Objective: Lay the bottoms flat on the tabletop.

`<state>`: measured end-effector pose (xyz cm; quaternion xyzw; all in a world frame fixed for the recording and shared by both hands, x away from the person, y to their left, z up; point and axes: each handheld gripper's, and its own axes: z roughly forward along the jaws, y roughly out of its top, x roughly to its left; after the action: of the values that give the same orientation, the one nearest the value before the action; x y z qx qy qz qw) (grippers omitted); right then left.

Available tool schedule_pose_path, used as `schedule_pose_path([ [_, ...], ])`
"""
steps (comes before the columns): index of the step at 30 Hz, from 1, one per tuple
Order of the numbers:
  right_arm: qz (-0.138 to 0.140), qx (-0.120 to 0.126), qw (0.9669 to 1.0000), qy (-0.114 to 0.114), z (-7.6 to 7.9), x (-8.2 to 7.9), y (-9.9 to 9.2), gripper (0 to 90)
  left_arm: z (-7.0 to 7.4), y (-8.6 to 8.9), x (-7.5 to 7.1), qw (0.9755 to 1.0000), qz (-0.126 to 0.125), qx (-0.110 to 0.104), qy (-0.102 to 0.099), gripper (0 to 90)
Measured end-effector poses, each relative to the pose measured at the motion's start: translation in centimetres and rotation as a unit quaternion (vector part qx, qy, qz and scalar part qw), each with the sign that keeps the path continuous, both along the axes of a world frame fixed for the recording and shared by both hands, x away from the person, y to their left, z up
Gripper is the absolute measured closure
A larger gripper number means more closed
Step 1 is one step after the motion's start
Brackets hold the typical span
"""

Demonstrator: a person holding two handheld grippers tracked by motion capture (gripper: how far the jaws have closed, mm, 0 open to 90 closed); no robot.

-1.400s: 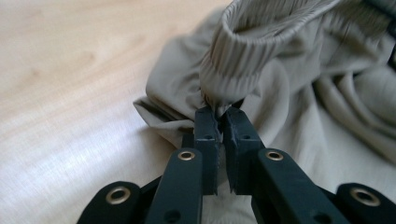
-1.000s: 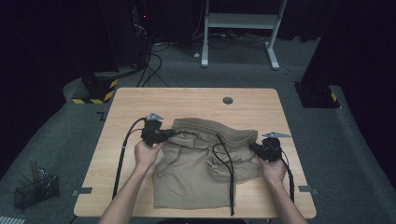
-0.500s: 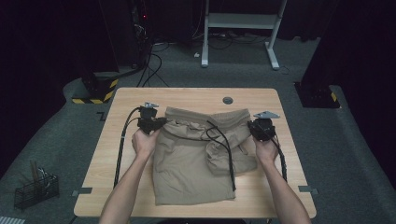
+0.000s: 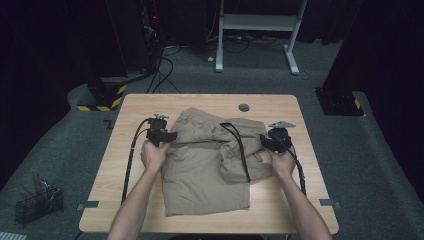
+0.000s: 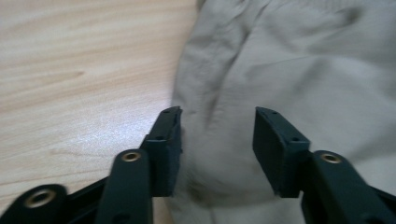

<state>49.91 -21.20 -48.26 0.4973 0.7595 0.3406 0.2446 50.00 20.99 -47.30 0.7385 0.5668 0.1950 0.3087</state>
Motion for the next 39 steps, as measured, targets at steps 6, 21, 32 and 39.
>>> schedule_pose_path([
  [6,0.100,0.017,0.9948,0.003,0.7,-4.1,2.6,53.0,0.2,-2.8,-4.2,0.9966,-0.082,0.001,-0.005,44.0],
  [21,0.173,-0.016,0.9846,0.022,-1.6,-6.3,4.0,89.9,-5.3,-4.5,-7.4,0.9952,-0.075,0.012,-0.061,34.2],
  [32,0.085,-0.014,0.9960,0.024,-0.6,-9.0,-2.5,80.9,-5.3,-4.6,-7.5,0.9959,-0.066,0.013,-0.060,33.1],
  [39,0.158,0.036,0.9866,0.011,-0.3,-13.2,-1.4,55.2,-5.3,-4.6,-7.6,0.9963,-0.059,0.013,-0.060,32.3],
])
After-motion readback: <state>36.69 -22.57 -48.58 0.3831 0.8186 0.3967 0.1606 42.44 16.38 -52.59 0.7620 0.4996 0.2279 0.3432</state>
